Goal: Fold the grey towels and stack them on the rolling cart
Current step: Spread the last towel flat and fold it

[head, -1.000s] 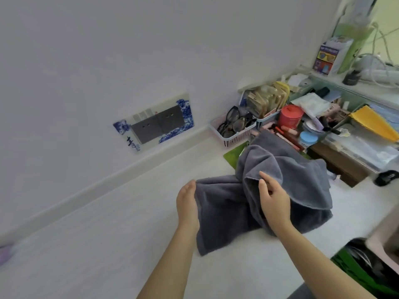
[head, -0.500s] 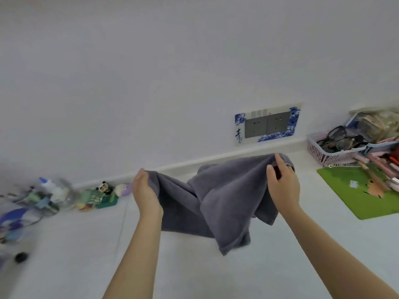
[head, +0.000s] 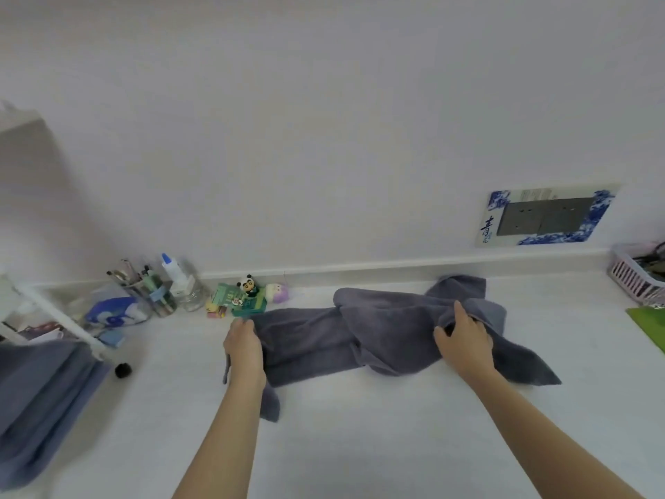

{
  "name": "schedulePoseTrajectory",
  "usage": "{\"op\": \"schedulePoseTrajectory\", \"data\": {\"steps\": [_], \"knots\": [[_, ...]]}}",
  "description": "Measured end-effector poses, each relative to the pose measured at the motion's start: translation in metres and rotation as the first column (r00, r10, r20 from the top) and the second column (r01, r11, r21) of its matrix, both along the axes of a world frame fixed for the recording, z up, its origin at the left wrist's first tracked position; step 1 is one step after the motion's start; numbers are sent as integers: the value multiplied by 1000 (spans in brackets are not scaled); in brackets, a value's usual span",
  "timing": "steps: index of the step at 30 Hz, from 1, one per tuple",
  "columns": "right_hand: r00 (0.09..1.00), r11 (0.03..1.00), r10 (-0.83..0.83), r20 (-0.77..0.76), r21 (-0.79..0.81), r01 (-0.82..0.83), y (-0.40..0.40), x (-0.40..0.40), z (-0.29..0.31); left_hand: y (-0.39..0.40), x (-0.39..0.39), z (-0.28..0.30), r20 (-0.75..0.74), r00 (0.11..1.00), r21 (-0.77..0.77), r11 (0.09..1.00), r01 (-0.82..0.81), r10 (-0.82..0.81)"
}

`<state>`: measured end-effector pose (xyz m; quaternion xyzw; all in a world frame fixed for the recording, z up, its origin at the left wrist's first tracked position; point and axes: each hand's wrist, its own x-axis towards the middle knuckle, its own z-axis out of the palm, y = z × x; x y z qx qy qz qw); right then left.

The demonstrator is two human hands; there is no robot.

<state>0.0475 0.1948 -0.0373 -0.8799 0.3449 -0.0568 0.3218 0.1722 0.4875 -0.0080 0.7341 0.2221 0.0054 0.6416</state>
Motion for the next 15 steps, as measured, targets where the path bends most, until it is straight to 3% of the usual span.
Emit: {"op": "schedulePoseTrajectory", "data": {"steps": [4,6,9,11,13,15], "knots": [[991,992,117,-70,46,-114,24,2,-21,4,-12,-22,-58,998,10,1000,24,-23],[984,987,150,-99,78,-143,33,10,-27,6,-10,-29,-130,991,131,991,41,-24],[973,977,198,-121,103,-186,37,21,-34,1,-15,-37,-226,974,389,916,101,-11],[942,954,297,-155,90,-285,38,27,-36,-8,-21,-42,-168,985,488,864,126,-49],[887,910,413,-208,129,-394,39,34,-43,-20,-25,-51,-125,981,621,760,192,-146],[830,878,479,-288,181,-444,40,37,-56,-34,-27,-58,-149,946,651,691,313,-288]]}}
